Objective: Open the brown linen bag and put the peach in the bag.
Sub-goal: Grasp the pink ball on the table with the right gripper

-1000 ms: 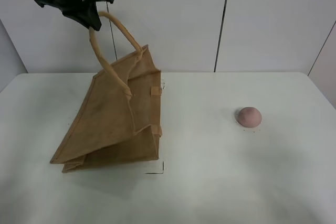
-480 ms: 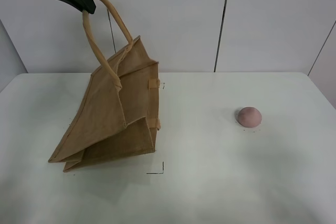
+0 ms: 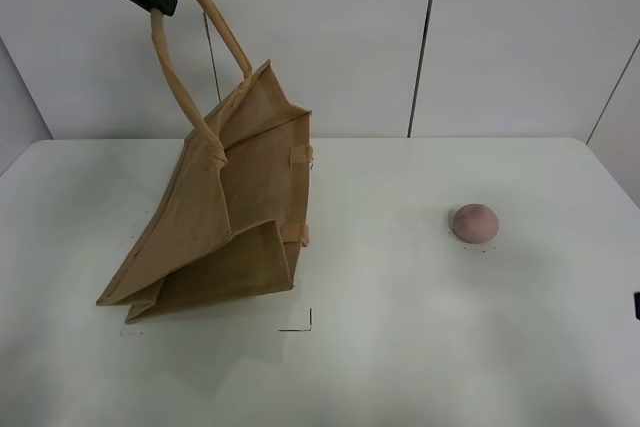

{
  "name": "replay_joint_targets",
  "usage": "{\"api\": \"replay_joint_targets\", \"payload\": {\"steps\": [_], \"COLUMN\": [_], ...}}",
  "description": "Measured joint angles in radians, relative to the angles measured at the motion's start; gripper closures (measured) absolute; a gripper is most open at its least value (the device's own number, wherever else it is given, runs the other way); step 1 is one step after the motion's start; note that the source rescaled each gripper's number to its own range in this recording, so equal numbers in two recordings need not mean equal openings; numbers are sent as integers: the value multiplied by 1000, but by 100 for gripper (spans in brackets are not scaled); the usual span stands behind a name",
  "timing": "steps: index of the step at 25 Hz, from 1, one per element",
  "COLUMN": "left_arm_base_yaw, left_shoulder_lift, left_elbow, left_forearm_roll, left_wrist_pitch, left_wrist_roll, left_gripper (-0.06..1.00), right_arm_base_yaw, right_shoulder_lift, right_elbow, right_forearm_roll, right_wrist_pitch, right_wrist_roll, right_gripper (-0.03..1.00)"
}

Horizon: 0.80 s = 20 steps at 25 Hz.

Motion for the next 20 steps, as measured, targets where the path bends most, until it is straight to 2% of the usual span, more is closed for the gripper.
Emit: {"api": "replay_joint_targets", "payload": {"steps": [9,16,20], "left_arm_base_yaw": [0,0,0], "left_shoulder_lift": [0,0,0], "left_elbow": [0,0,0], "left_forearm_roll": [-2,-2,-2], "left_wrist_pitch": [0,0,0], "left_wrist_roll": [13,14,14], "left_gripper": [94,94,94], "right_arm_base_yaw": [0,0,18], "right_shoulder_lift": [733,1162,1325], "right_elbow": [-271,-568,-720], "right_forearm_roll": [3,3,5], "right_wrist_pitch": [-108,-90,-64], "right_wrist_roll": [-3,-5,-9], "right_gripper": [-3,-3,-3]}}
